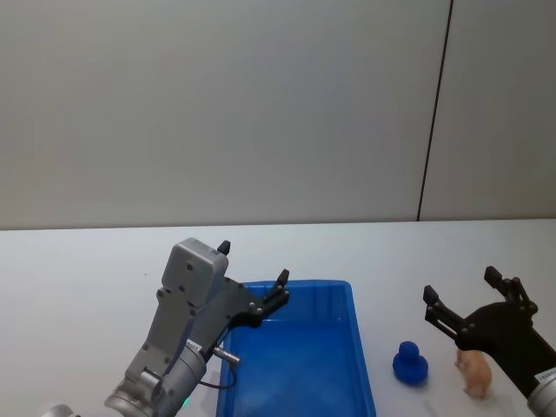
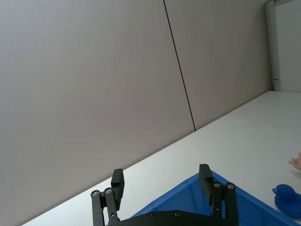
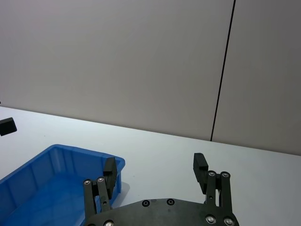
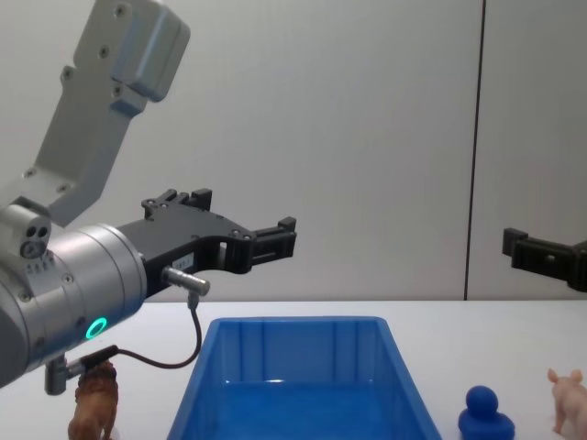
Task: Pick up the two dolls from the table and place them into the box.
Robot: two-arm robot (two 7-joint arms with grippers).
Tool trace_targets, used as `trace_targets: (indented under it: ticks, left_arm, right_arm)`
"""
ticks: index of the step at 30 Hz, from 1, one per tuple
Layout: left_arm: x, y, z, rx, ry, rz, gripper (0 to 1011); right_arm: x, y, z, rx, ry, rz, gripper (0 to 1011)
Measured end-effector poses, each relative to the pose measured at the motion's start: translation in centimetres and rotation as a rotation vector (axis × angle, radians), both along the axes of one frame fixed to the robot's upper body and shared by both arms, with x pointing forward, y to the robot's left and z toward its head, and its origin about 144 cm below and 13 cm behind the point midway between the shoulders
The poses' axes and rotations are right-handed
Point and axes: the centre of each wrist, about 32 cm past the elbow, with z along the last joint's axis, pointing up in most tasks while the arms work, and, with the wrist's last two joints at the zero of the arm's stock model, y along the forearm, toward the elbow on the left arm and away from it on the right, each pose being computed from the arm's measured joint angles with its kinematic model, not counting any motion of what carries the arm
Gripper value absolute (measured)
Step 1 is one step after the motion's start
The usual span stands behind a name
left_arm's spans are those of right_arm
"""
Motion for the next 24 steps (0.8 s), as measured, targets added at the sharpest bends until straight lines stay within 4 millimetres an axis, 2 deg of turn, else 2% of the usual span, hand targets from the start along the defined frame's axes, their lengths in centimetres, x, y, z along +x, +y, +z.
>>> trace_targets:
  ticks: [24]
  left_arm:
    - [0.00,0.00,0.00,0.000,0.000,0.000,1001]
  right_arm:
    - [0.02,-0.09,-0.02,-0.001,0.001,0.000,1001]
